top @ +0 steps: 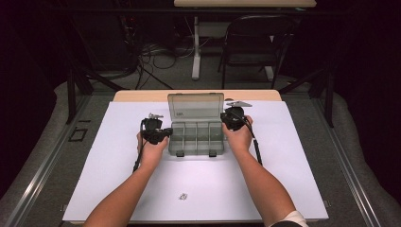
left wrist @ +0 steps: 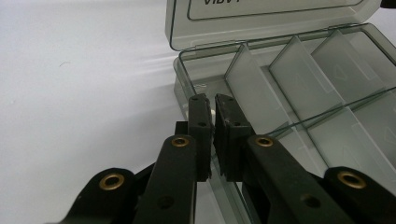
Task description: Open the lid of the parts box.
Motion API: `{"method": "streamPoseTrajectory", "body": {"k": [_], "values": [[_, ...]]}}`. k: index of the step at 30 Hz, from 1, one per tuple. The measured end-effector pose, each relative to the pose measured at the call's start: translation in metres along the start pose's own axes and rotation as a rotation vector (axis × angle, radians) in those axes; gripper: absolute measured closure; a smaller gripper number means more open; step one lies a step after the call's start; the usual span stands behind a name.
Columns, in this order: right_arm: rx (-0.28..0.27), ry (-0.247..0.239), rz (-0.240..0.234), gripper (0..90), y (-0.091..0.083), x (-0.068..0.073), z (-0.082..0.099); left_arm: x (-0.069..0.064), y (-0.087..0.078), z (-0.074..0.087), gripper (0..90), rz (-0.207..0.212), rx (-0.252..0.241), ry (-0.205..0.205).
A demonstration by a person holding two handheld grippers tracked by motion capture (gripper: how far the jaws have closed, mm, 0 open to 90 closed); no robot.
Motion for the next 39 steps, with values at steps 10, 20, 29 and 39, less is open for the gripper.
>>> {"method": "streamPoseTrajectory", "body": {"k": [10,20,29,39], "values": [[0.015,0.033,0.008,87.7,0.005,-0.002,-0.003,0.0,0.0,0.0,85.6,-0.004,-0.002,0.0],[0.02,0.077,0.002,88.0,0.008,-0.005,-0.005,0.0,0.001,-0.001,85.7,-0.007,-0.005,0.0],[0.103,0.105,0.003,88.1,0.012,-0.007,-0.01,0.0,0.001,-0.001,85.7,-0.007,-0.008,-0.004],[0.184,0.158,0.0,88.1,0.017,-0.009,-0.015,0.0,0.001,-0.001,85.7,-0.004,-0.009,-0.004]]}}
Point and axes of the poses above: each handheld gripper's, and its own axes: y roughly forward along the jaws, z roughly out of its underside, x roughly to its left, the point moved 8 cm from there along y, roughly forward along the jaws, and after that the axes turned 12 degrees about -z, right-handed, at the moved point
